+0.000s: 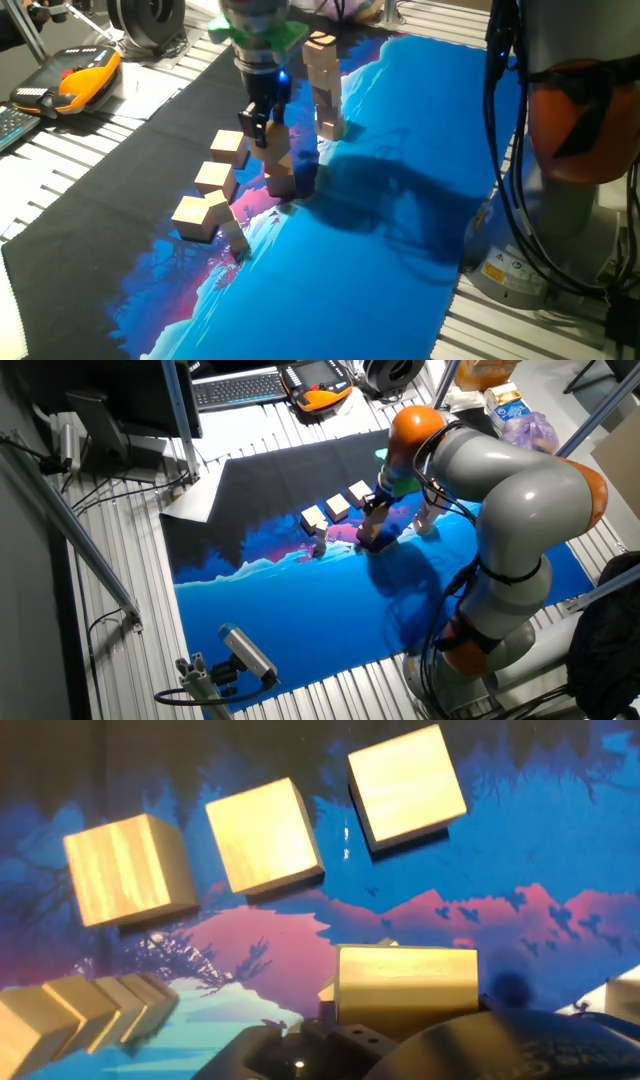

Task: Stack the blocks in a vertical line of five

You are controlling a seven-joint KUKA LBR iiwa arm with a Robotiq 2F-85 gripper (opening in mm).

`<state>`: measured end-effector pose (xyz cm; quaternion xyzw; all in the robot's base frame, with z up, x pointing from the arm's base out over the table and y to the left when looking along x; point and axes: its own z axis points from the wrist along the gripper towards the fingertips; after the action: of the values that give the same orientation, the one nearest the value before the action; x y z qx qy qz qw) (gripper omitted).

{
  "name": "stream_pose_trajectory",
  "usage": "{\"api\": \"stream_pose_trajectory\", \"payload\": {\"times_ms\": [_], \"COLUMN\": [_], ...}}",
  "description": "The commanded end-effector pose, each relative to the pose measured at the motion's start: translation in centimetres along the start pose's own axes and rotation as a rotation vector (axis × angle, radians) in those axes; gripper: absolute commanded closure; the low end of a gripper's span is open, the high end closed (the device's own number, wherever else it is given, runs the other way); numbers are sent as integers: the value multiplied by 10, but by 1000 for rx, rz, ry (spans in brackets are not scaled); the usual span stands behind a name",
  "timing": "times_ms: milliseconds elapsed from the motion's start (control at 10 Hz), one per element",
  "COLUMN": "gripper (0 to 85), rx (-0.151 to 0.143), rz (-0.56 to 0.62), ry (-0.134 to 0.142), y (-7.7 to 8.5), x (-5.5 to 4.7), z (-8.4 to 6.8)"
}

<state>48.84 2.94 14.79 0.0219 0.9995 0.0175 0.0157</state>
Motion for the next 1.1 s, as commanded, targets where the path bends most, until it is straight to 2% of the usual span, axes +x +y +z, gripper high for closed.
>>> {"api": "stream_pose_trajectory", "payload": {"times_ms": [0, 100, 200, 300, 400, 500, 600, 700, 800, 900, 1000], "gripper": [850, 850, 850, 850, 850, 850, 850, 850, 850, 850, 850], "rx": [-2, 9, 35, 34, 28, 34, 31, 27, 32, 28, 15], "rz": [-10, -58, -78, -42, -33, -58, -30, 29, 164, 289, 356], "ry": [-13, -37, -39, -21, -18, -25, -17, 4, 43, 62, 69], "y": [-1, -1, 0, 0, -1, -1, 0, 0, 1, 2, 2], "x": [0, -1, -1, -1, -1, -2, -1, 0, 3, 7, 8], "z": [2, 3, 4, 5, 7, 9, 10, 10, 12, 14, 14]}}
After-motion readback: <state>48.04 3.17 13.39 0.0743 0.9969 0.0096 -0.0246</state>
